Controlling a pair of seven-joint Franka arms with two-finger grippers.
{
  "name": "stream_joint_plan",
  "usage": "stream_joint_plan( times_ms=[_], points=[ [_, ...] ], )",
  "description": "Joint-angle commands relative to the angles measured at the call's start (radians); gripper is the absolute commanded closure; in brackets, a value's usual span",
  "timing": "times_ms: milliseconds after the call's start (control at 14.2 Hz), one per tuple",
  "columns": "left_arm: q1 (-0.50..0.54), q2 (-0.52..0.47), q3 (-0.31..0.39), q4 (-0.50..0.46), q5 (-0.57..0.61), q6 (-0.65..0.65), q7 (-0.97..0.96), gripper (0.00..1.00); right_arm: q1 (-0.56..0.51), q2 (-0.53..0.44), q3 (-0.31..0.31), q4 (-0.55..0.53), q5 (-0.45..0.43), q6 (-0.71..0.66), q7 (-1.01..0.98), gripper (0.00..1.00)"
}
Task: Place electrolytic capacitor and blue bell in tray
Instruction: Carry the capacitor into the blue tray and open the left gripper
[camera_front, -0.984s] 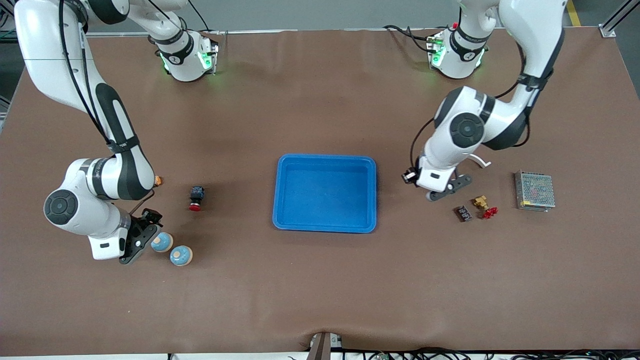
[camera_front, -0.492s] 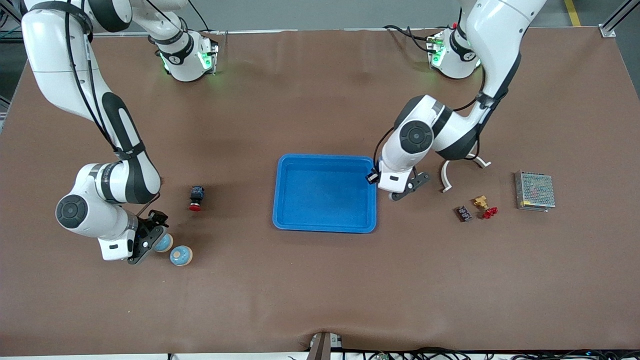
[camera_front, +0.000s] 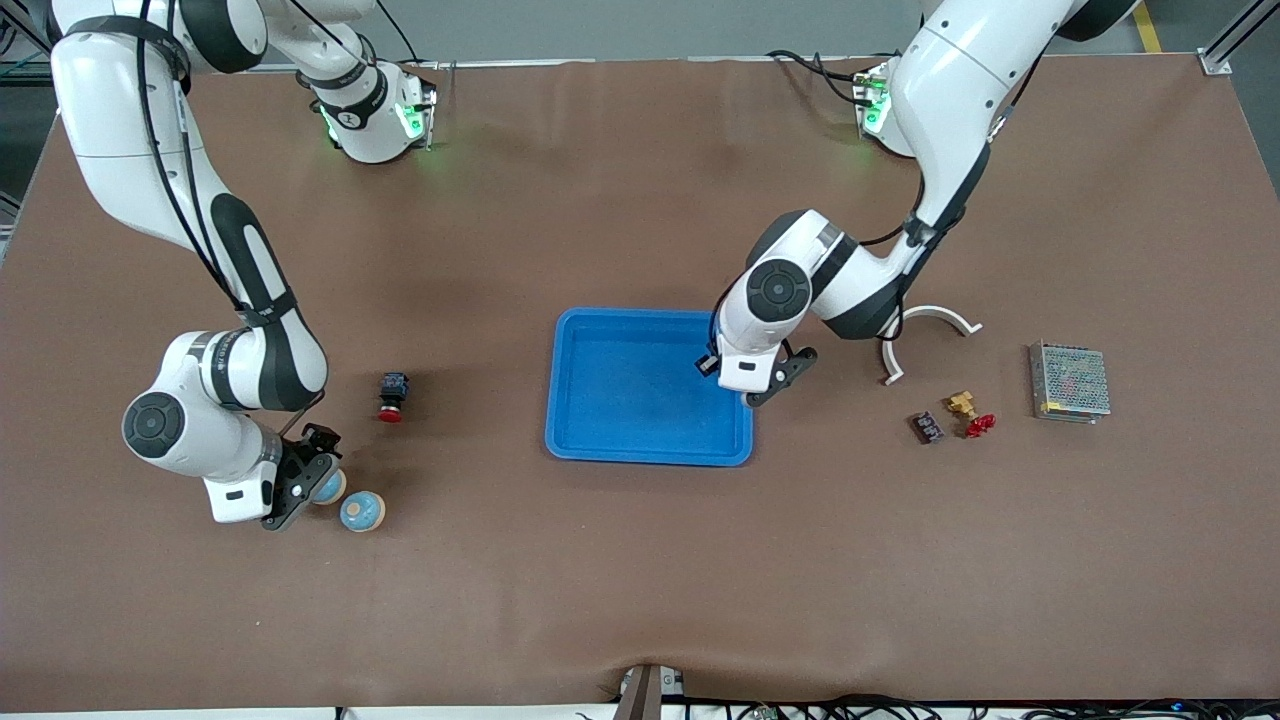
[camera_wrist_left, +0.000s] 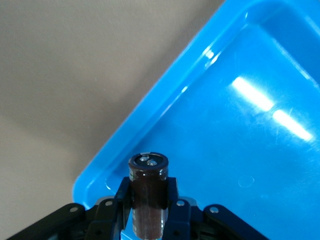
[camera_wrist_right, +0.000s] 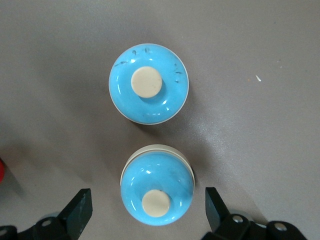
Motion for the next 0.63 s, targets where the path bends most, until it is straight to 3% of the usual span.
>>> stream_joint_plan(
  times_ms=[0,281,351,562],
  points=[
    [-0.027,0.049,0.012,0.057,0.039,-0.018,-0.040,1.00,-0.010,0.027,0.007,0.021,0.020,0.016,-0.027,0.00],
    [-0.025,0.067,0.012,0.059,0.056,-0.016,-0.040,0.97,-0.010,0.038,0.007,0.023,0.020,0.038,-0.027,0.00],
    [-0.024,0.067,0.012,0.059,0.056,-0.016,-0.038,0.66,-0.009,0.038,0.007,0.021,0.020,0.039,-0.026,0.00],
    [-0.019,0.061,0.015,0.074,0.056,-0.018,-0.041,0.25,-0.009,0.040,0.007,0.023,0.023,0.039,-0.024,0.00]
  ],
)
